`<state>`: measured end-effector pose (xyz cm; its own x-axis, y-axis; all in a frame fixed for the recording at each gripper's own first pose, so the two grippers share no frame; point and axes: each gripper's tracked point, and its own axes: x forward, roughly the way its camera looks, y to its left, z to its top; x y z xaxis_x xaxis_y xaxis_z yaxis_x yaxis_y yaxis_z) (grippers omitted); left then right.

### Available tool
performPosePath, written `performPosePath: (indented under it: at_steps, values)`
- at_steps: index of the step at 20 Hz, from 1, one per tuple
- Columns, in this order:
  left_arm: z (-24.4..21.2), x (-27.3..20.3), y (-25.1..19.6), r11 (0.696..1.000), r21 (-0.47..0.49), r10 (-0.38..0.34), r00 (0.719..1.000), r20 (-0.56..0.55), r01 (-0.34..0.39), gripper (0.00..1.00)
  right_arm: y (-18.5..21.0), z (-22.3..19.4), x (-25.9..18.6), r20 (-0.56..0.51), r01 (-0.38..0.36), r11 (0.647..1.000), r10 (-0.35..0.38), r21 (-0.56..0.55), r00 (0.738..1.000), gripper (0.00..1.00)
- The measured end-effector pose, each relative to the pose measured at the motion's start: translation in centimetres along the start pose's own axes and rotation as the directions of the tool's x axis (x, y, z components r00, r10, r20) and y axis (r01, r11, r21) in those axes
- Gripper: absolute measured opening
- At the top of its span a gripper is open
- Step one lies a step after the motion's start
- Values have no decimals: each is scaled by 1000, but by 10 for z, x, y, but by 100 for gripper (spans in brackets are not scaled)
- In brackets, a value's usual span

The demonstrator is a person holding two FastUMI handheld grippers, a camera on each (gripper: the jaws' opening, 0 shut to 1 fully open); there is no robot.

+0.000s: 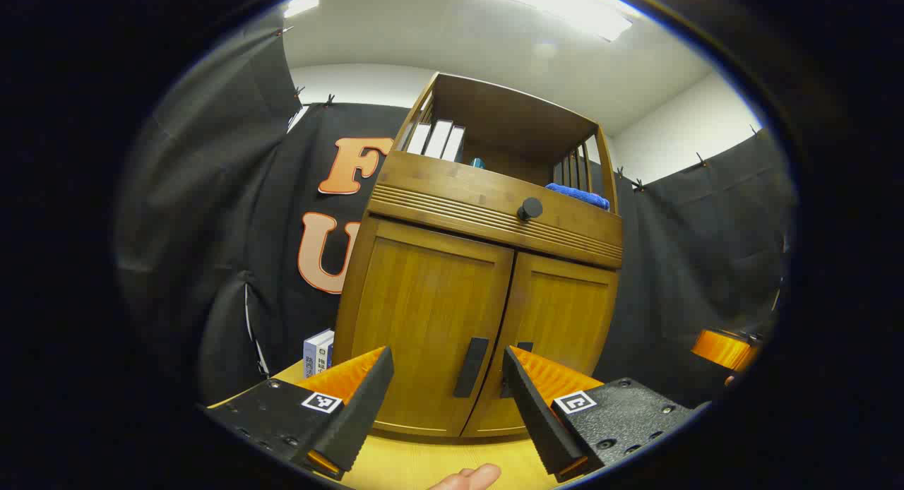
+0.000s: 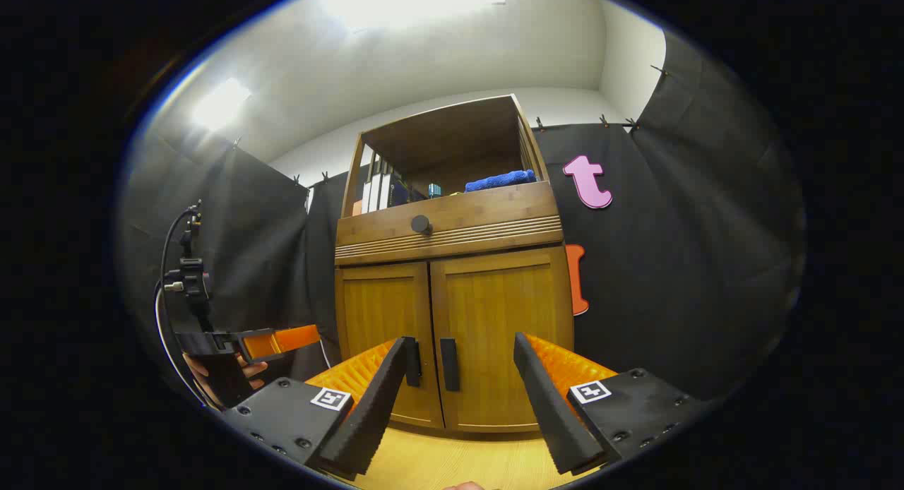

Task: Open the right door of the double-door shoe cabinet with the right hand, and open the left door with the left hand.

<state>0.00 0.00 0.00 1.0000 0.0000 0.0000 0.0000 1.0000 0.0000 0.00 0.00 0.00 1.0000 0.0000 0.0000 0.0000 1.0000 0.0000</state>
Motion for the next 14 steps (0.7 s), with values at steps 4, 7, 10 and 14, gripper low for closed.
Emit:
performPosePath:
  at_steps: [4, 7, 10, 14]
  values:
    - [2, -1, -3, 1000, 11, -1, 1000, 3, 1, 90, 3, -3, -1, -4, -11, 1000, 11, 4, 1000, 97]
    - [-2, -1, -4, 1000, 21, -4, 1000, -8, 4, 90, 4, -5, 1, -8, -15, 1000, 15, 6, 1000, 97]
    - [-1, -2, -4, 1000, 18, -8, 1000, -8, 8, 92, 6, -6, 3, -15, -22, 1000, 22, 2, 1000, 97]
    - [-1, -2, 11, 1000, 14, 28, 1000, -3, -28, 90, 9, -8, -1, -23, -22, 1000, 22, 3, 999, 97]
